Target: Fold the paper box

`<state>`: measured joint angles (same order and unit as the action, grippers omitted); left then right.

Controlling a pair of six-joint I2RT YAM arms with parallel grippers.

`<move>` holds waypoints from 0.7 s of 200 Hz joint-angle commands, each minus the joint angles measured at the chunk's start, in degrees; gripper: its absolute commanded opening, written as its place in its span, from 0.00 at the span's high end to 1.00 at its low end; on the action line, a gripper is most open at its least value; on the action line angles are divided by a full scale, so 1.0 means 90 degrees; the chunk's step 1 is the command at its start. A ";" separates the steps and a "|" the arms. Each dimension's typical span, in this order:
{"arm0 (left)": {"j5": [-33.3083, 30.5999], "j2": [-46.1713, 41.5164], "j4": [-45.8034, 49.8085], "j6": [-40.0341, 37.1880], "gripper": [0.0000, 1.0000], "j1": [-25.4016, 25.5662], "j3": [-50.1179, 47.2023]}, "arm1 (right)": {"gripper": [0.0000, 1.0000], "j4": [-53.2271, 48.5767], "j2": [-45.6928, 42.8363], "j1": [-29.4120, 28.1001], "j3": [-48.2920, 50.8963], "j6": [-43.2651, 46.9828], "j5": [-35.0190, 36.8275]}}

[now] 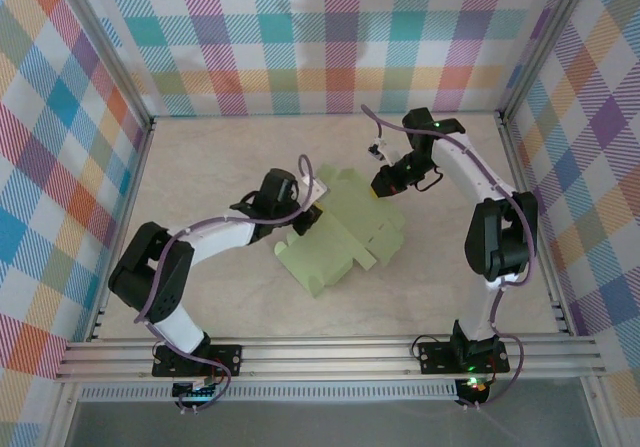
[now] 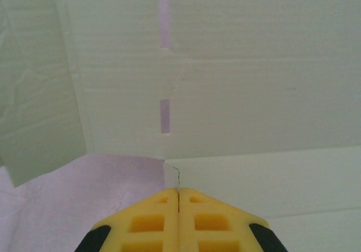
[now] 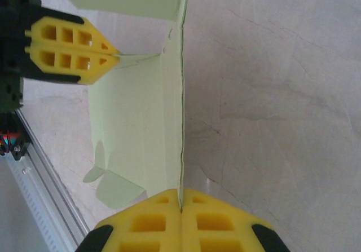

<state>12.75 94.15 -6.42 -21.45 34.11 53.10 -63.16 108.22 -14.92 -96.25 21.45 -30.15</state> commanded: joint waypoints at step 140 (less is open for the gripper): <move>-0.2497 0.0342 -0.0040 0.0111 0.97 0.1323 0.0535 | 1.00 0.0196 0.0067 0.0163 -0.0185 -0.0175 -0.0170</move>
<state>-21.47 100.38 -8.88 -27.31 49.34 56.10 -63.46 108.99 -13.82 -97.08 19.92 -29.36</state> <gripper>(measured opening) 0.041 0.046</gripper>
